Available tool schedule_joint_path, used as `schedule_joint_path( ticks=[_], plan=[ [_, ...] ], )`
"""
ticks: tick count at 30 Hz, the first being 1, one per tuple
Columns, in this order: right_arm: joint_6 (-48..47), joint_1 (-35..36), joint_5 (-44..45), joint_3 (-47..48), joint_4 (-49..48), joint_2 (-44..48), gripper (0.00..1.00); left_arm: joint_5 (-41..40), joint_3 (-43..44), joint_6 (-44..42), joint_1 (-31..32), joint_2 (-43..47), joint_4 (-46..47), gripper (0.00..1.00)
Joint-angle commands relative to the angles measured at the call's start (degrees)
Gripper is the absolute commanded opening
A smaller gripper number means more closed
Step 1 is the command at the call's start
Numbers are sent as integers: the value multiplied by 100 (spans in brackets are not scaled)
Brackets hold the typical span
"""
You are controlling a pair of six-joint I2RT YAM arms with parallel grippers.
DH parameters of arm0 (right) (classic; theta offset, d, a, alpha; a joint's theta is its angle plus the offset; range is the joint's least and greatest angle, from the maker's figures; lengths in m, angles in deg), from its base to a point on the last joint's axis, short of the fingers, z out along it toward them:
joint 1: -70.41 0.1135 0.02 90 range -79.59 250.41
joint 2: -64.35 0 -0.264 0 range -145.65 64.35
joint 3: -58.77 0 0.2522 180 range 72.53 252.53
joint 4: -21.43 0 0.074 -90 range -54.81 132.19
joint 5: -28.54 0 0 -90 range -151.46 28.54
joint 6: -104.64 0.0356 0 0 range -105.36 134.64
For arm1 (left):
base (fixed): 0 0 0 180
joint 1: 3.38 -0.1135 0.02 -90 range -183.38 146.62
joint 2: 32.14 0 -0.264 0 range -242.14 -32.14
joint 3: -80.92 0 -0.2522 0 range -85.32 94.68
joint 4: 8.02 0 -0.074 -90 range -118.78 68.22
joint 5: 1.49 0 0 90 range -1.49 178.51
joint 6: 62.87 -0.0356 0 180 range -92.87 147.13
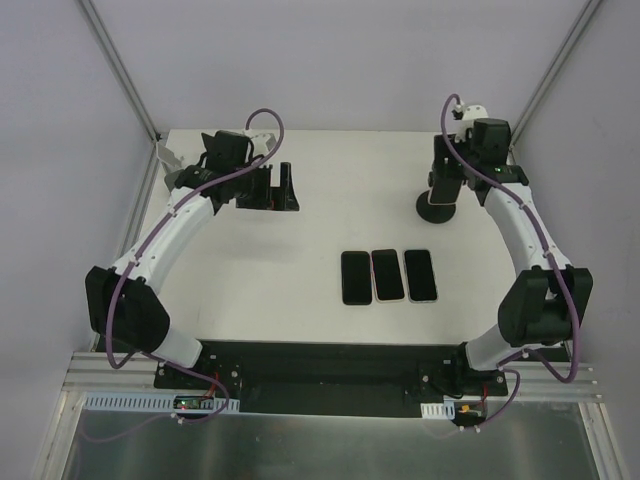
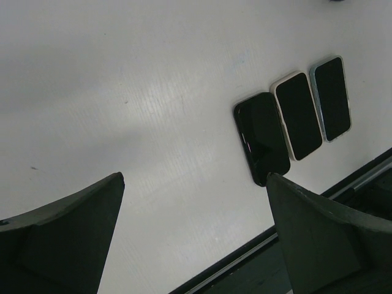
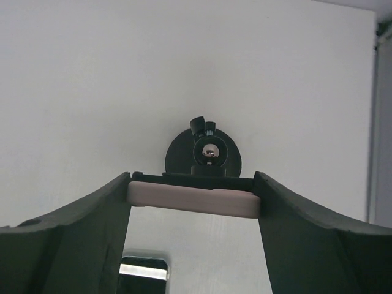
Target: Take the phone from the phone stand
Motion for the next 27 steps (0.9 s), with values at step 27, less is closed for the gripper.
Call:
schedule_joint_path(
  ticks=[27],
  plan=[
    [-1752, 3852, -4010, 1327, -935, -991, 8, 182, -3189, -643, 73, 3848, 980, 97]
  ],
)
